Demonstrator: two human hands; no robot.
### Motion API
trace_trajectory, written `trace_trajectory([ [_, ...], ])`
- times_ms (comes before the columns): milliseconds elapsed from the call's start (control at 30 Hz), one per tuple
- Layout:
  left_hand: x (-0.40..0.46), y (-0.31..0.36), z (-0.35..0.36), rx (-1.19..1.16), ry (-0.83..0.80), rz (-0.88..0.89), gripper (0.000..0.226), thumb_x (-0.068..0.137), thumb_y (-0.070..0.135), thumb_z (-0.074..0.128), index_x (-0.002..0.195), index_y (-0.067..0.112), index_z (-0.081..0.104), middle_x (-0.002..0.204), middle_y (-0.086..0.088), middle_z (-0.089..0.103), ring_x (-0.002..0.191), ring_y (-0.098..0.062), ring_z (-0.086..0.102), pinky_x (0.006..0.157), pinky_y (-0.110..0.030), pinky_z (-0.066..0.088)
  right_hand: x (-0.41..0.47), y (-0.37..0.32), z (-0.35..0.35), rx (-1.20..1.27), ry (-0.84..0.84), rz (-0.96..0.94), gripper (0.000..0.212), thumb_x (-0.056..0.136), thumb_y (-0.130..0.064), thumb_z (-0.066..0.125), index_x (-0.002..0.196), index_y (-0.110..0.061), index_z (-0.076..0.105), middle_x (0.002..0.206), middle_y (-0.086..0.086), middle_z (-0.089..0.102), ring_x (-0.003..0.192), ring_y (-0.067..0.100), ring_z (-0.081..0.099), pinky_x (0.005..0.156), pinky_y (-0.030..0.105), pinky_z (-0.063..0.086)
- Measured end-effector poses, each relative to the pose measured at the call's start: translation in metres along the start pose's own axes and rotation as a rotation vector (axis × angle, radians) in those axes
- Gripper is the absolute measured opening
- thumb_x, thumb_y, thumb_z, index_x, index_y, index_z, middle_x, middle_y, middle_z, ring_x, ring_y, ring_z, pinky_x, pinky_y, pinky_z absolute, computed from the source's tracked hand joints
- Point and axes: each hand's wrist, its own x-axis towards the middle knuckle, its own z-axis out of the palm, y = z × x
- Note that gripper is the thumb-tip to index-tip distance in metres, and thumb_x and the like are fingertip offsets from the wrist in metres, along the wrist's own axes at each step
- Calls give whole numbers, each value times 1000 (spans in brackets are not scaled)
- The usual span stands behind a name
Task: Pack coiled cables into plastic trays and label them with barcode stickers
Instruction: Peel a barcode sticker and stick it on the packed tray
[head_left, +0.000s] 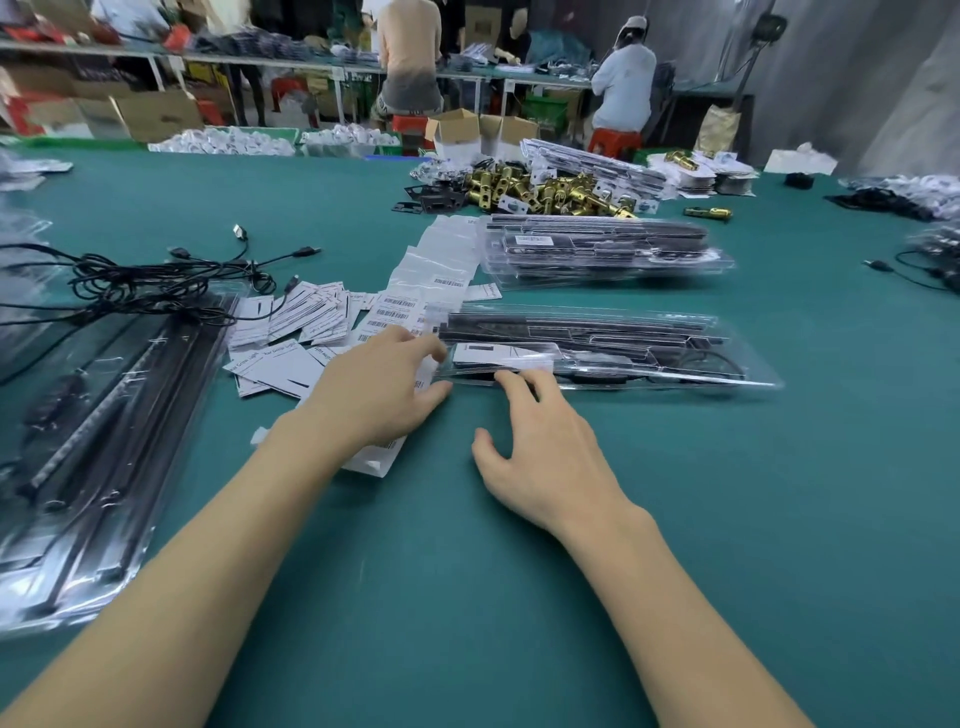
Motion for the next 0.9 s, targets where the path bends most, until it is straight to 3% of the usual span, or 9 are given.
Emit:
trace_trajectory([
  [133, 1, -4, 0, -27, 2, 3, 33, 91, 58, 53, 118, 40, 49, 125, 10, 55, 113, -16, 57, 80, -33, 41, 1, 5, 0, 51, -3, -33, 62, 91, -43, 57, 147, -22, 39, 138, -6, 35, 109, 20, 54, 89, 29, 41],
  [233, 0, -3, 2, 2, -2, -2, 37, 89, 61, 55, 119, 41, 51, 128, 12, 53, 113, -16, 55, 79, -33, 38, 2, 10, -4, 106, 13, -31, 57, 90, -45, 59, 142, -23, 45, 135, -9, 41, 112, 17, 54, 95, 31, 45],
  [367, 0, -3, 2, -8, 8, -2, 36, 88, 59, 57, 119, 41, 52, 127, 12, 53, 112, -16, 55, 78, -32, 38, 4, 14, -5, 132, 113, -14, 43, 93, -33, 59, 134, -21, 55, 132, -8, 56, 119, 14, 52, 99, 32, 45],
  [500, -1, -4, 1, -3, 19, 1, 35, 88, 57, 56, 118, 41, 52, 124, 13, 54, 113, -15, 54, 77, -31, 38, 8, 19, -5, 121, 258, 108, 31, 91, -30, 60, 120, -20, 67, 111, 1, 69, 107, 20, 58, 92, 30, 46],
  [667, -1, 2, 3, 51, 15, -12, 38, 91, 58, 52, 122, 37, 52, 127, 9, 54, 116, -17, 52, 77, -34, 39, 15, 36, -14, 78, 350, 144, 27, 87, -28, 66, 114, -23, 67, 97, -4, 60, 100, 19, 51, 76, 29, 41],
  [767, 0, 4, 2, 49, 6, -19, 41, 90, 61, 52, 122, 36, 53, 126, 7, 53, 122, -17, 46, 84, -37, 43, 24, 45, -23, -50, 295, 22, 39, 85, -36, 69, 124, -33, 68, 107, -9, 59, 107, 19, 47, 88, 35, 43],
  [900, 0, 4, -2, 42, -28, -28, 42, 89, 62, 53, 123, 37, 54, 128, 6, 52, 126, -18, 43, 92, -40, 44, 39, 53, -22, -156, 102, -68, 45, 86, -55, 62, 130, -45, 61, 127, -24, 56, 117, 12, 44, 98, 33, 33],
])
